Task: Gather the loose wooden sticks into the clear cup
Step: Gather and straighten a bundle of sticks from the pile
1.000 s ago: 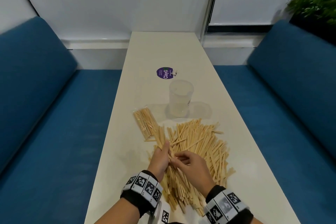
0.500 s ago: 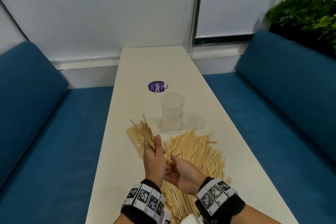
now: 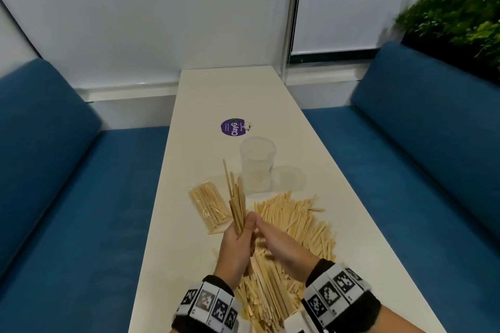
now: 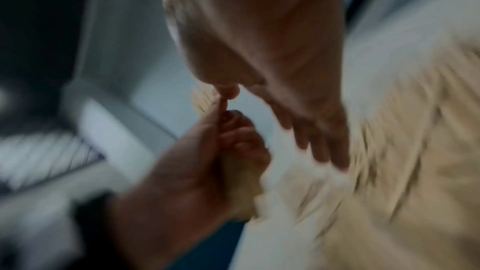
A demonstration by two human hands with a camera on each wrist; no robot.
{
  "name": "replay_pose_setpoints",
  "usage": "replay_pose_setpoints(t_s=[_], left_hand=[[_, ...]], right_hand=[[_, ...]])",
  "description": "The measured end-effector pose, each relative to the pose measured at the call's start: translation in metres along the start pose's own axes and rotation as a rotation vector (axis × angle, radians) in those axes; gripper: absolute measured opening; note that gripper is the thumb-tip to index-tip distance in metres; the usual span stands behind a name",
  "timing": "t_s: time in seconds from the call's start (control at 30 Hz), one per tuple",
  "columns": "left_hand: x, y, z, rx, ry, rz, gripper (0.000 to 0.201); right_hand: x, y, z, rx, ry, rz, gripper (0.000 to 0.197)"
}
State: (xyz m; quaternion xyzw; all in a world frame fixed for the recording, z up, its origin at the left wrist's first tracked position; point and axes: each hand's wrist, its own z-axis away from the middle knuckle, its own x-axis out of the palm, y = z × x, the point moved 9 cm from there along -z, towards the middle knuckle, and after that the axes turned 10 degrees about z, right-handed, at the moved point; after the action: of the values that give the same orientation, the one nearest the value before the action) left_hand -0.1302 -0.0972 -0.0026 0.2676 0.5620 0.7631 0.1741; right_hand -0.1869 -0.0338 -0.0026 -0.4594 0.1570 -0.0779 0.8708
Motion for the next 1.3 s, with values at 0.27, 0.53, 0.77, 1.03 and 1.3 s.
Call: replay_pose_setpoints(t_s=[0.27, 0.53, 0.77, 1.03, 1.3], left_hand=[[0.014, -0.026, 0.006, -0.051, -0.238, -0.301, 0.034], [0.022, -0.023, 0.019, -0.08, -0.343, -0.365, 0.036], [0.031, -0.012, 0.027, -0.079, -0.46, -0.326, 0.035], [0.039, -0.01, 0.033, -0.147, -0.446, -0.203, 0.029], [0.028, -0.011, 0.022, -0.153, -0.284, -0.114, 0.032]], right_hand=[[-0.065, -0.106, 0.038, -0.639, 0.51, 0.585, 0.064], [-0.056, -0.099, 0.036, -0.684, 0.521, 0.776, 0.028], [-0.07, -0.097, 0.051, -0.754, 0.612, 0.644, 0.028], [-0.053, -0.073, 0.046, -0.662, 0.375, 0.538, 0.04], [-0.029, -0.062, 0.032, -0.607, 0.204, 0.622, 0.045]])
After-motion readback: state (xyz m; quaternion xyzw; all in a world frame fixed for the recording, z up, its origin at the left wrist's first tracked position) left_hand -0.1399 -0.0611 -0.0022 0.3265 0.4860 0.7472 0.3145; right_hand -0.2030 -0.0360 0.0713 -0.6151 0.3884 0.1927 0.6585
